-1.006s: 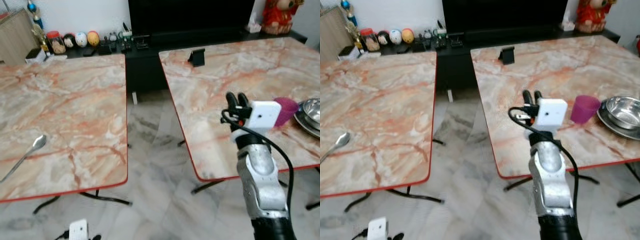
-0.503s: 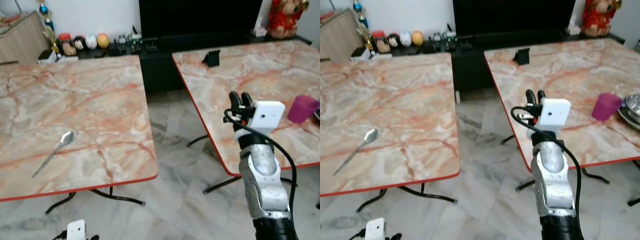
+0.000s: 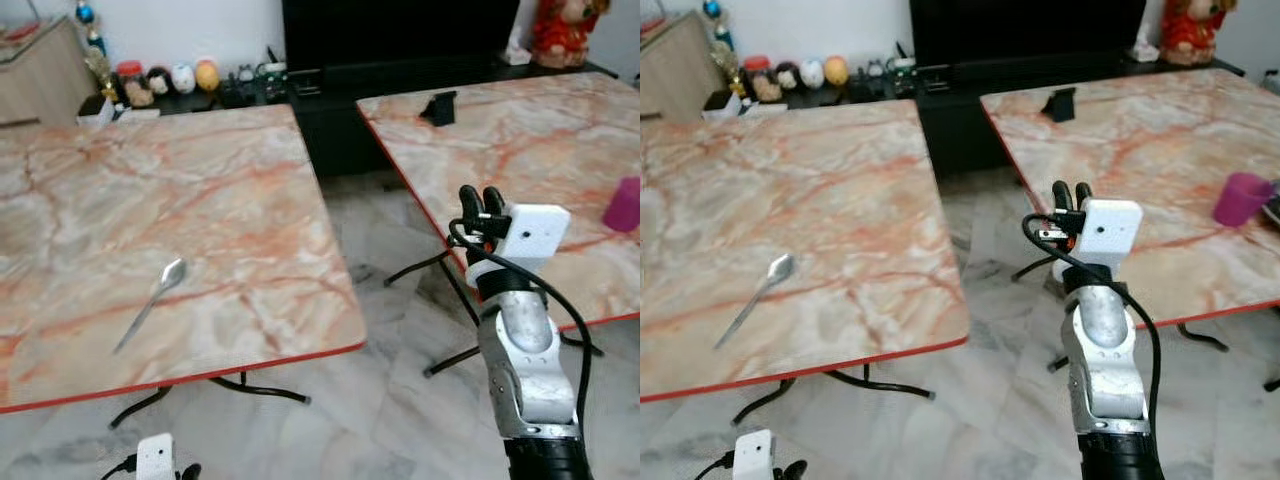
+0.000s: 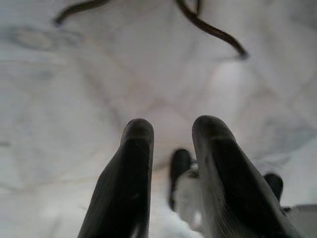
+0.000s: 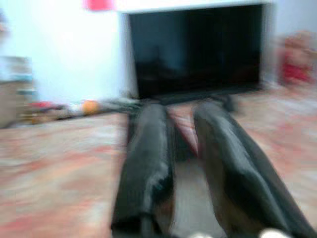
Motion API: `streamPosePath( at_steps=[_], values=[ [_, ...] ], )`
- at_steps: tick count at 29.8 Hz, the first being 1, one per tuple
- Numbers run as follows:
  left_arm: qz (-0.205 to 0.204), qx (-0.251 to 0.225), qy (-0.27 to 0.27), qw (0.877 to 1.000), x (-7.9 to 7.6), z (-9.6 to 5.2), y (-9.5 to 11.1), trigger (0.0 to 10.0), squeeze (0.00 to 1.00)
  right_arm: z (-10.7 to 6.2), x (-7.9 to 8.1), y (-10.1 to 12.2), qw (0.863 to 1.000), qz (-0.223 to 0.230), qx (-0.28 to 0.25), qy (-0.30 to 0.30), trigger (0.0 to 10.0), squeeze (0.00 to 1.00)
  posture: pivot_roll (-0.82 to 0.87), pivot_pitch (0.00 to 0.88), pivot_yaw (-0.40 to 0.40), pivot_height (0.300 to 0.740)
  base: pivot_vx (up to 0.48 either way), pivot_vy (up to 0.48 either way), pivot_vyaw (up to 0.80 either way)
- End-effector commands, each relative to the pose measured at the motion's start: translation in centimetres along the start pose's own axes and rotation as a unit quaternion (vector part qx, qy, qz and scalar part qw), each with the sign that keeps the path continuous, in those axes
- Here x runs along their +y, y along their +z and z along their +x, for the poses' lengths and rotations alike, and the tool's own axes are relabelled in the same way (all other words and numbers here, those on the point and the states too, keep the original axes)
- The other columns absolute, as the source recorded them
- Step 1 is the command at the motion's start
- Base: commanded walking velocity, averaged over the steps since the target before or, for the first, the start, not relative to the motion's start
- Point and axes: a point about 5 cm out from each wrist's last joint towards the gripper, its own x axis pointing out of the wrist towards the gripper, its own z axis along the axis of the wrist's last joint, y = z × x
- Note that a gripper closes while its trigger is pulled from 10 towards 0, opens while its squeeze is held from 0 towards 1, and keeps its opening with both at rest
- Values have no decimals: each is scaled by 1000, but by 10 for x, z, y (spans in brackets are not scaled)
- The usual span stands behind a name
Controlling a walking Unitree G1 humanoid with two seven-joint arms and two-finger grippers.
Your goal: Setting the table
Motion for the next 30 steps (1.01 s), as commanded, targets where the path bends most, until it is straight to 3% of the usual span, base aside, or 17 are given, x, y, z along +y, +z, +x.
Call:
streamPosePath(
  at_steps=[1, 8, 15, 26, 30],
  values=[
    [1, 9, -1, 1000, -2, -1, -5, 10000, 0, 0, -7, 3, 1000, -7, -5, -9, 10000, 0, -133, 0, 51, 740, 0, 289, 0],
    [0, 9, 0, 1000, -2, -1, -5, 10000, 0, 0, -5, 3, 1000, -16, -7, -2, 10000, 0, -132, 0, 49, 740, 0, 286, 0],
    [-3, 9, 1, 1000, -3, -1, -6, 10000, 0, 1, -3, 4, 1000, -20, -7, 8, 10000, 0, -130, 0, 43, 740, 0, 287, 577],
    [-6, 10, 2, 1000, -3, -1, -6, 10000, 0, 1, -1, 3, 999, -27, -7, 17, 10000, 0, -128, 0, 37, 740, 0, 289, 0],
    [-6, 10, 2, 1000, -3, -1, -7, 10000, 0, 1, -1, 3, 999, -27, -7, 19, 10000, 0, -127, 0, 37, 740, 0, 288, 627]
  ],
)
